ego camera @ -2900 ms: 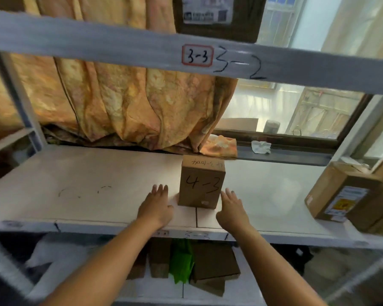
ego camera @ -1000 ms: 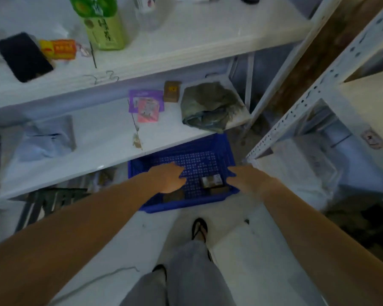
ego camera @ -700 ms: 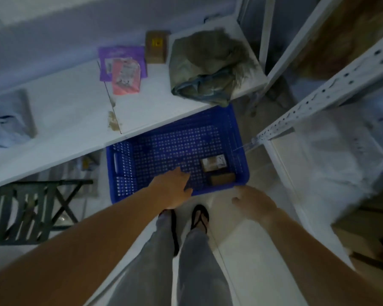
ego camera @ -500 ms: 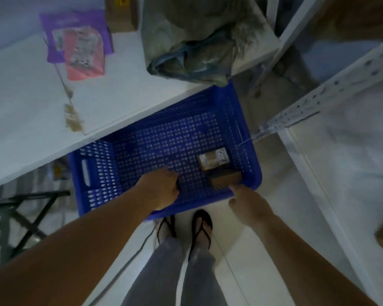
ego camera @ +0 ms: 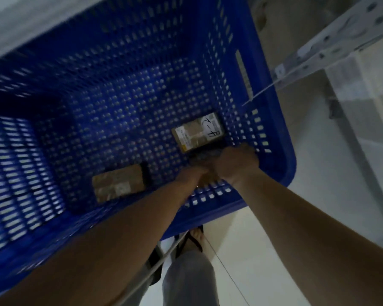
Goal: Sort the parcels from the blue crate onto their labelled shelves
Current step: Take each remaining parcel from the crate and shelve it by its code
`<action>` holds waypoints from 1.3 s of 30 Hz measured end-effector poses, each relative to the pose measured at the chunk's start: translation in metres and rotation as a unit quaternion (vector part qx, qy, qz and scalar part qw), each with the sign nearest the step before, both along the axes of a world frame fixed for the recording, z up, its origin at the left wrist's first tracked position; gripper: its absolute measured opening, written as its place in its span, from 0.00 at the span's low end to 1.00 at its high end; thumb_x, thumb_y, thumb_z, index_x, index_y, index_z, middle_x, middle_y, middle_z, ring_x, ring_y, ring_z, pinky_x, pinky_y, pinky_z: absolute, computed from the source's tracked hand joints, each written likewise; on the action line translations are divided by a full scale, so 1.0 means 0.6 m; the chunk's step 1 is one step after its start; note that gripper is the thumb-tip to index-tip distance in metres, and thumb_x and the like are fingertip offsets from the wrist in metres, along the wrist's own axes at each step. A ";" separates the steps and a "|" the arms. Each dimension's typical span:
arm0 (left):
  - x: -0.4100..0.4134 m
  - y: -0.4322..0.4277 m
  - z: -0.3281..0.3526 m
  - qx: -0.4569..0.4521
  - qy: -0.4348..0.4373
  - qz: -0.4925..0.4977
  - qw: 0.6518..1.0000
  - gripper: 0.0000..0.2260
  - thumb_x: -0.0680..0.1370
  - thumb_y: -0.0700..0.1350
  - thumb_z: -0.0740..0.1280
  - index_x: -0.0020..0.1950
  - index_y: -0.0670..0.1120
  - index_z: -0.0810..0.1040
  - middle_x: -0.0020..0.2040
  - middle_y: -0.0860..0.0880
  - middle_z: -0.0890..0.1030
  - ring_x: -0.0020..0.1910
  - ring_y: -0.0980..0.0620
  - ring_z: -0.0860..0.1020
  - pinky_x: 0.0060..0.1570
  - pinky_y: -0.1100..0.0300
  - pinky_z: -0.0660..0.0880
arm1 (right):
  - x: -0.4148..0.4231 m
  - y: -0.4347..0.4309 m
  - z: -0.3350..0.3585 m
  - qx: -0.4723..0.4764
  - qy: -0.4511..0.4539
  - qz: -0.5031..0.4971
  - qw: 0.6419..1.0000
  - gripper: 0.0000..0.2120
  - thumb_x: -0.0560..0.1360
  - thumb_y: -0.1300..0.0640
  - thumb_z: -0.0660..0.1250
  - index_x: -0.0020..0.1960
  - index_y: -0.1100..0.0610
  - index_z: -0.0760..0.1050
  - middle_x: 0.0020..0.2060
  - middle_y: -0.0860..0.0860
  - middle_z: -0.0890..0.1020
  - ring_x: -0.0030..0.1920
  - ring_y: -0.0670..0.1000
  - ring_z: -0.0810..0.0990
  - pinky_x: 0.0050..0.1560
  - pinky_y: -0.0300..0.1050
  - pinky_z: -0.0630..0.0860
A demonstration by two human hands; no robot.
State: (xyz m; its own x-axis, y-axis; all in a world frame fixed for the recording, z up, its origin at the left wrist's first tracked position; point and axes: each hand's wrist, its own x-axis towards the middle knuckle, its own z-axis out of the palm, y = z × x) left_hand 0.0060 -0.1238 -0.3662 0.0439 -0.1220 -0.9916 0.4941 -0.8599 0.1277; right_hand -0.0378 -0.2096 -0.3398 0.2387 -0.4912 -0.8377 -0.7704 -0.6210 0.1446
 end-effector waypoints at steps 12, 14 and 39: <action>0.077 0.106 0.242 -0.104 -0.058 0.360 0.925 0.18 0.77 0.31 0.60 0.62 0.49 0.69 0.56 0.45 0.76 0.50 0.43 0.78 0.47 0.46 0.77 | -0.015 0.050 0.197 0.184 -0.239 -0.603 0.738 0.25 0.73 0.66 0.68 0.67 0.57 0.64 0.54 0.55 0.77 0.55 0.57 0.78 0.60 0.57 0.75; 0.094 0.118 0.316 -0.136 -0.047 0.332 0.932 0.22 0.75 0.30 0.62 0.61 0.53 0.71 0.56 0.48 0.76 0.49 0.44 0.79 0.42 0.50 0.77 | -0.022 0.051 0.268 0.221 -0.245 -0.640 0.694 0.32 0.71 0.68 0.71 0.70 0.58 0.62 0.60 0.56 0.77 0.58 0.58 0.78 0.62 0.59 0.74; -0.042 0.267 1.175 -0.540 -0.195 0.196 0.795 0.15 0.74 0.40 0.69 0.60 0.39 0.77 0.55 0.41 0.82 0.55 0.44 0.81 0.55 0.52 0.78 | -0.127 0.229 1.124 0.392 -0.626 -0.358 0.572 0.22 0.73 0.48 0.68 0.66 0.52 0.73 0.60 0.53 0.81 0.61 0.56 0.79 0.62 0.57 0.75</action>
State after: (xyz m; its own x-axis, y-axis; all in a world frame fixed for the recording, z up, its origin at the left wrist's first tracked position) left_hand -0.0194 0.0362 0.3391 0.5675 -0.7939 -0.2185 0.4381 0.0664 0.8965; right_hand -0.1138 -0.0723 0.3347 0.8647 -0.4293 -0.2606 -0.0634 0.4214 -0.9046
